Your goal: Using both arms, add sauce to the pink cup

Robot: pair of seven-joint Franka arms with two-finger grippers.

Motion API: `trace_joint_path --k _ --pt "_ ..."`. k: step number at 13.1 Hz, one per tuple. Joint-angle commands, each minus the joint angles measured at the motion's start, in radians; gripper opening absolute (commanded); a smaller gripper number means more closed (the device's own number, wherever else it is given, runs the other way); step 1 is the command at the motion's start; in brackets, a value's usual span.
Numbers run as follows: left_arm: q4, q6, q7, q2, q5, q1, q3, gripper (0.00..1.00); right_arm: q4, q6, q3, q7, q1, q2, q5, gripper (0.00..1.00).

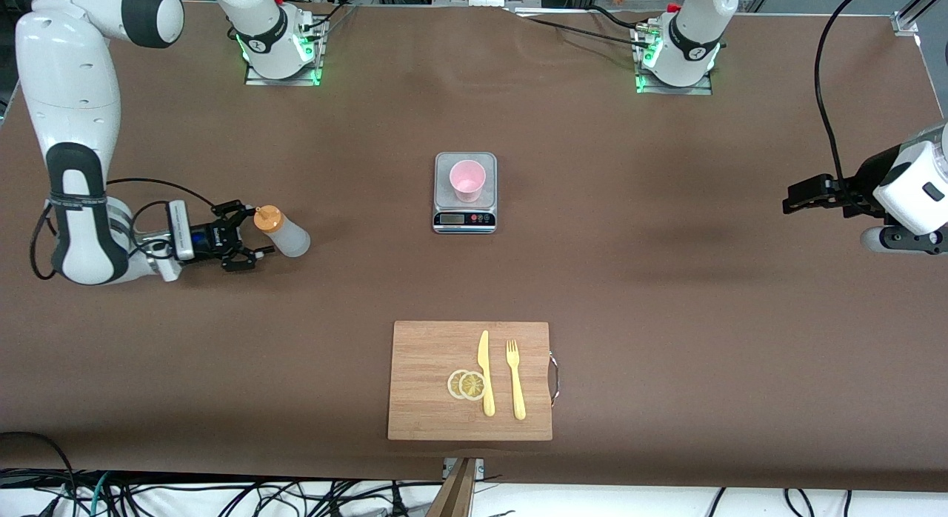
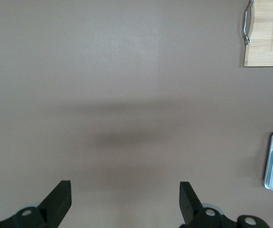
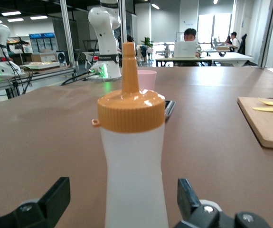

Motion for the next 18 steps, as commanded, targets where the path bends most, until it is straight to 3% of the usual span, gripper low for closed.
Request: trace_joint_path --k 1,5,8,15,18 --pt "0.024 -0.005 0.02 0.01 0.016 -0.006 0.003 1.0 0.042 -0.013 -0.055 0.099 -0.009 -0.026 -0.01 1.0" --pt "0.024 -0.005 0.02 0.01 0.016 -0.006 0.003 1.0 0.065 -0.051 -0.136 0.388 0.002 -0.115 -0.04 1.0" --pt "0.024 -0.005 0.019 0.01 0.016 -0.006 0.003 1.0 0.095 -0.053 -0.129 0.707 0.005 -0.21 -0.111 1.0" --pt "0.024 -0.005 0.02 0.01 0.016 -0.006 0.003 1.0 0.296 -0.218 -0.141 1.347 0.028 -0.262 -0.168 1.0" --pt "0.024 -0.005 0.02 0.01 0.016 -0.006 0.003 1.0 0.381 -0.216 -0.129 1.593 0.046 -0.322 -0.278 1.0"
